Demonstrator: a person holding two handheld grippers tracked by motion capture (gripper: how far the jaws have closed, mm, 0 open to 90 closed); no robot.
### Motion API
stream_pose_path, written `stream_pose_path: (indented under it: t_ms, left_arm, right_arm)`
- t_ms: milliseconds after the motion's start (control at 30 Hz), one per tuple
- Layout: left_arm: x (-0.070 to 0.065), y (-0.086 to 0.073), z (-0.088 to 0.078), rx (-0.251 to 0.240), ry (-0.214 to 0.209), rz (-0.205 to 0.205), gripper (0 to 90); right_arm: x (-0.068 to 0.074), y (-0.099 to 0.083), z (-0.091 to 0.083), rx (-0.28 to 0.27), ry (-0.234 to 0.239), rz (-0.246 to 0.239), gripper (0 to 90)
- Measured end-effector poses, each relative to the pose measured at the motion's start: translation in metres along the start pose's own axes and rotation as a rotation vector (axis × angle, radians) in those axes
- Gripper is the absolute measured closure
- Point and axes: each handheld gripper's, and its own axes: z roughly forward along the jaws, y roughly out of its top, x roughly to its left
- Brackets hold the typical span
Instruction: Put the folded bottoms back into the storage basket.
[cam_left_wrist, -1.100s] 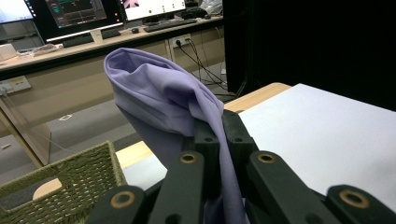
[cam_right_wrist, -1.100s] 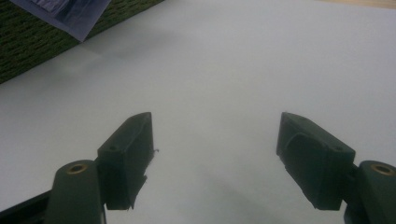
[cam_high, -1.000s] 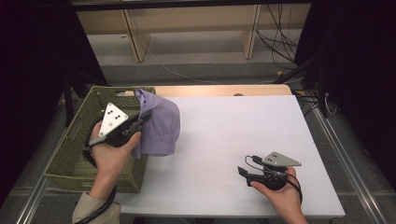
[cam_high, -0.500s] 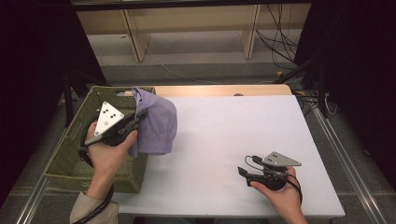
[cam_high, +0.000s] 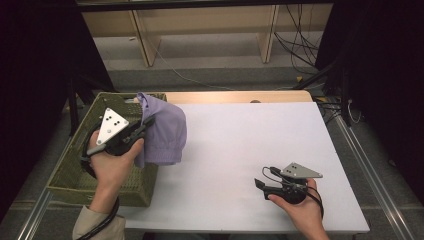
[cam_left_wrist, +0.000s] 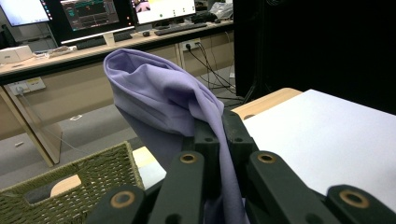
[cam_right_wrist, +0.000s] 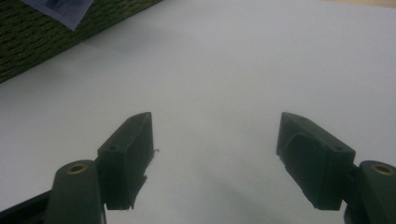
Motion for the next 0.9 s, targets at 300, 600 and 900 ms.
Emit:
stream_pose_path:
  t_ms: [300,600,900]
  left_arm:
    - [0.0032,0.0010,-0.0024,-0.008,0.010,-0.004,86.3]
    - [0.0061,0.0025,-0.0054,-0.012,0.018,-0.006,86.2]
    - [0.0092,0.0040,-0.0084,-0.020,0.029,-0.010,86.3]
  right_arm:
    - [0.0000,0.0000,0.0000,-0.001,0.001,0.002,28.2]
    - [0.0001,-0.0003,0.0009,-0.004,0.002,0.002,28.2]
    - [0.0000,-0.0001,0.0002,0.000,0.000,0.001,28.2]
